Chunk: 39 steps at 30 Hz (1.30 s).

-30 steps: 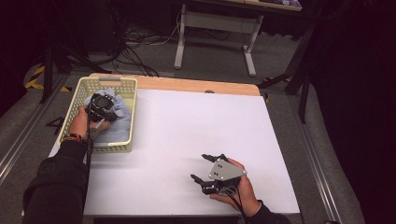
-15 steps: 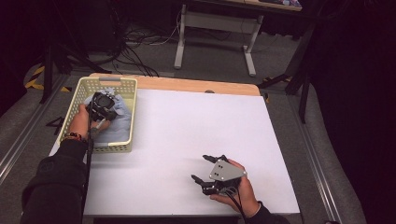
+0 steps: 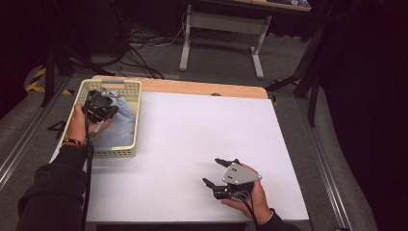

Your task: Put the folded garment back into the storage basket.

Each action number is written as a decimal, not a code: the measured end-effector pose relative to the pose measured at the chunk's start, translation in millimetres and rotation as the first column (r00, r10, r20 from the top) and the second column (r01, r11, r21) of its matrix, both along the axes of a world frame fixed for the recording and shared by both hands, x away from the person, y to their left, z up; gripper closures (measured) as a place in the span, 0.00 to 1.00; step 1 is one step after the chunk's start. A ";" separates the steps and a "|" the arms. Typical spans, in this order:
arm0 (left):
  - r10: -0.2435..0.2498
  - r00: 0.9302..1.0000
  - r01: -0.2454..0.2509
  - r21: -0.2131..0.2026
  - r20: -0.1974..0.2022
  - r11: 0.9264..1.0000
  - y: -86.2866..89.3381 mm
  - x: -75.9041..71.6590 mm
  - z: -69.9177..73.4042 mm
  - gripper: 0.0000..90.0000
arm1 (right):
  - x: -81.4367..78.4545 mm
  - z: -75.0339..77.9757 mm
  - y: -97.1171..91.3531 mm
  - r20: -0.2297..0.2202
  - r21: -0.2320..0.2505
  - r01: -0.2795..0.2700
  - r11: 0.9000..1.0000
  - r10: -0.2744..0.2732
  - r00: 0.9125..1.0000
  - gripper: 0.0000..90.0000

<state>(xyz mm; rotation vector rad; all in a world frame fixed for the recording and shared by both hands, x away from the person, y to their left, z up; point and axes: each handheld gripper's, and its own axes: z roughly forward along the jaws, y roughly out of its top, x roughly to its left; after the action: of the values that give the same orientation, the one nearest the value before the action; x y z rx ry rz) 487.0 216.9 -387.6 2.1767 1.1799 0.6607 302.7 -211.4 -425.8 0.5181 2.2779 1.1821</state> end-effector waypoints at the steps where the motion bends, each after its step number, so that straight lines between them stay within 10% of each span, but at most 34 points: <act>1: -0.001 1.000 0.001 -0.001 0.020 1.000 -0.5 -1.4 1.9 1.00 | 0.1 0.3 -0.6 0.001 0.001 0.003 1.000 -0.003 1.000 0.31; 19: -0.079 0.987 0.089 -0.068 0.137 0.994 -21.7 -26.8 14.1 1.00 | 2.5 3.0 -9.9 0.018 0.010 0.040 0.999 -0.040 0.999 0.31; 39: -0.185 0.938 0.235 -0.147 0.292 0.961 -50.7 -79.4 15.5 0.97 | 2.3 2.1 -8.7 0.011 0.047 0.022 0.999 -0.023 1.000 0.30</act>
<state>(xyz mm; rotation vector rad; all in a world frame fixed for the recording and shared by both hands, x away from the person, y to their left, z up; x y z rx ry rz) 407.5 166.2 -372.1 1.9491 0.8142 0.7071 305.0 -220.1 -423.7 0.5515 2.2338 1.2263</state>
